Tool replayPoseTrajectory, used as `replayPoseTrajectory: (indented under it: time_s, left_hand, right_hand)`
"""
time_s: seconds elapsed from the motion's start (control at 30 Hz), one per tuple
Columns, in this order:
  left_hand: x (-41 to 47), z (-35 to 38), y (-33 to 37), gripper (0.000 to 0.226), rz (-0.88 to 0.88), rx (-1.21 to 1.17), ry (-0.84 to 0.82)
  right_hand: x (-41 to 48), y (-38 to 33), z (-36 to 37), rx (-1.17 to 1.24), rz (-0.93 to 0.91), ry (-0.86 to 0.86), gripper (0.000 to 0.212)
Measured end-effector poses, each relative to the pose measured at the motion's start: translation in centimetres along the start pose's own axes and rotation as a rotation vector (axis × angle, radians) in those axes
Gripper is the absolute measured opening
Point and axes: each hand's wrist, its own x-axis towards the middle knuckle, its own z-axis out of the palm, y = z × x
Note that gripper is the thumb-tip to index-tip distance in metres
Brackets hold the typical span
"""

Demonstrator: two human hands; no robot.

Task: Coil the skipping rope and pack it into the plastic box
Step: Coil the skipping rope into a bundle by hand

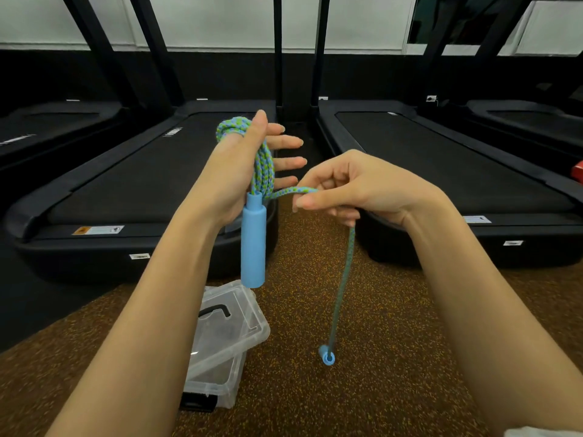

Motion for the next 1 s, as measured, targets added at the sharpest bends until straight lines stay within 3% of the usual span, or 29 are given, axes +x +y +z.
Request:
replayPoseTrajectory:
  time_s: [0.23,0.57,1.0]
  left_hand:
    - [-0.6,0.9,0.1,0.032,-0.063,0.062,-0.083]
    - [-1.3,1.5,0.1,0.038,-0.168,0.058,-0.265]
    - [-1.7,1.8,0.2,0.052,-0.35,-0.023,-0.578]
  right_hand:
    - [-0.3,-0.7,0.0,0.061,-0.05,0.088,0.028]
    - [-0.5,-0.7,-0.7,0.258,-0.111,0.112,0.013]
    - [-0.3,0.2,-1.8,0.176,-0.185,0.371,0.011]
